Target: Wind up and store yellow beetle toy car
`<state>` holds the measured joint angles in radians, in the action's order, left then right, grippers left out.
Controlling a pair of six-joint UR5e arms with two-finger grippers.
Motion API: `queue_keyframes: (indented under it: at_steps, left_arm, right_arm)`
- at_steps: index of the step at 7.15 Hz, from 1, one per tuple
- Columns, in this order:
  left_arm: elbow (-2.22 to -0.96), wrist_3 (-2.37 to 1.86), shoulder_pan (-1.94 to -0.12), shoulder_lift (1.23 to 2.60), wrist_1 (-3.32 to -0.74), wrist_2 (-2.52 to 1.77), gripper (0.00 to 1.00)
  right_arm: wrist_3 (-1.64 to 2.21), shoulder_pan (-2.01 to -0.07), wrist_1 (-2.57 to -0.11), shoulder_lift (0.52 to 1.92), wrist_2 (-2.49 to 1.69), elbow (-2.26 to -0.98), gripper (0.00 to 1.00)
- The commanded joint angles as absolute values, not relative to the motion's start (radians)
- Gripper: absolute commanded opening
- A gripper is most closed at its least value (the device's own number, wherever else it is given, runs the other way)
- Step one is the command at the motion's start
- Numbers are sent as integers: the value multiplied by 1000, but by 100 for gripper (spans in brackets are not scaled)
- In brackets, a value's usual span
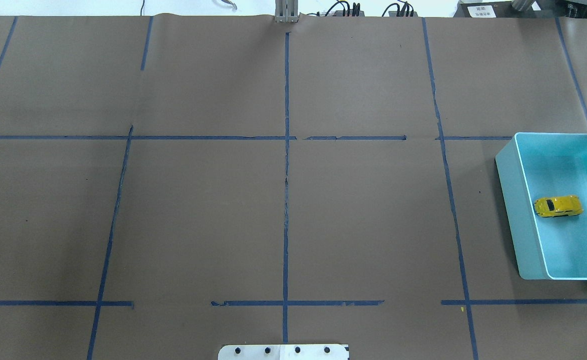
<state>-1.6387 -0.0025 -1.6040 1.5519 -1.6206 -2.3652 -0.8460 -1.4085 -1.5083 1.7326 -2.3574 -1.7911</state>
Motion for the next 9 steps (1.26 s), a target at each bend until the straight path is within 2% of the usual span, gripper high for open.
queue_keyframes:
  at_steps: [1,2,7,9]
  left_arm:
    - [-1640,-3,-1603,1552,-1620,-2365,100]
    - [-1634,-3,-1603,1555,-1620,-2365,100]
    - [-1634,-3,-1601,1554,-1620,-2364,100]
    - [-1629,-3,-1600,1557,-1620,-2364,100]
  right_arm:
    - [-832,-1495,-1591,1738,-2373,-1781,100]
    - [-763,-1515,-1617,1744,-2375,-1779,100]
    - [127,-1555,-1628,1747,-2364,-1793,100]
    - [163,-1568,-1628,1737,-2289,-1789,100]
